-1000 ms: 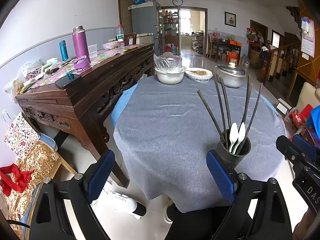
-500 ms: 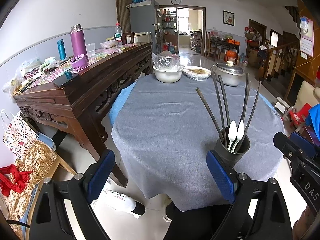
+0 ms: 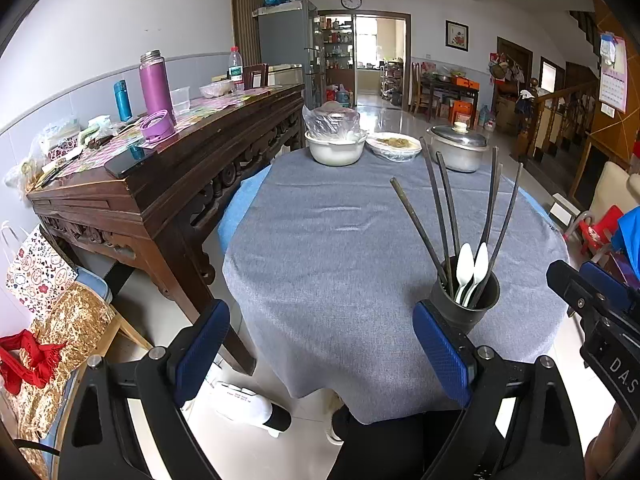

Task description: Organize utensils

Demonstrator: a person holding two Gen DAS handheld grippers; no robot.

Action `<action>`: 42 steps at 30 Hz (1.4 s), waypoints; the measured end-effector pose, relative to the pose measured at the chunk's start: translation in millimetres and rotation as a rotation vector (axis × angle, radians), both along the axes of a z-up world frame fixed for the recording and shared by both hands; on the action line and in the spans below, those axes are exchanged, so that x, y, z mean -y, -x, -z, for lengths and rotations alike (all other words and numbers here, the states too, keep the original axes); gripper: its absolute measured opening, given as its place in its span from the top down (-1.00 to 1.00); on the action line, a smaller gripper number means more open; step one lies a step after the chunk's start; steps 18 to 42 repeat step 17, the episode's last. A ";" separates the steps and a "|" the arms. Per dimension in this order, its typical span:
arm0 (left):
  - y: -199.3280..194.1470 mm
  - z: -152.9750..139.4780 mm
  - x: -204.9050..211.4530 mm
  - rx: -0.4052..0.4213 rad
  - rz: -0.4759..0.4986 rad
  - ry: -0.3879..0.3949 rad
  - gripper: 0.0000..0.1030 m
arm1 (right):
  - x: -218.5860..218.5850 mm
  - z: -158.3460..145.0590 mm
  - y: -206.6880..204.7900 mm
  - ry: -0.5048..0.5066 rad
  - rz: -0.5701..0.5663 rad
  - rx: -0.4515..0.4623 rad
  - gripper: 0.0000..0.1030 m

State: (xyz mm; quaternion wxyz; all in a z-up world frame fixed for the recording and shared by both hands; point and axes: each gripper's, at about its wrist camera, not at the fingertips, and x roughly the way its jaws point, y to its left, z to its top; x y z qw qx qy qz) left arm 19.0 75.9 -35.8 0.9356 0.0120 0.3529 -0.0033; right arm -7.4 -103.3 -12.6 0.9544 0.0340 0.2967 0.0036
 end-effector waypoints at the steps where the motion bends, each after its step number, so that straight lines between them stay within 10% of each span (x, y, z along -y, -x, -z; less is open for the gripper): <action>1: -1.0 0.4 0.3 -0.002 -0.001 -0.001 -0.80 | 0.1 0.1 -0.7 0.000 0.000 -0.001 -0.11; 42: -39.9 20.2 -15.7 -0.079 -0.046 0.009 -0.80 | 35.1 14.9 -21.5 -0.045 0.067 -0.030 -0.11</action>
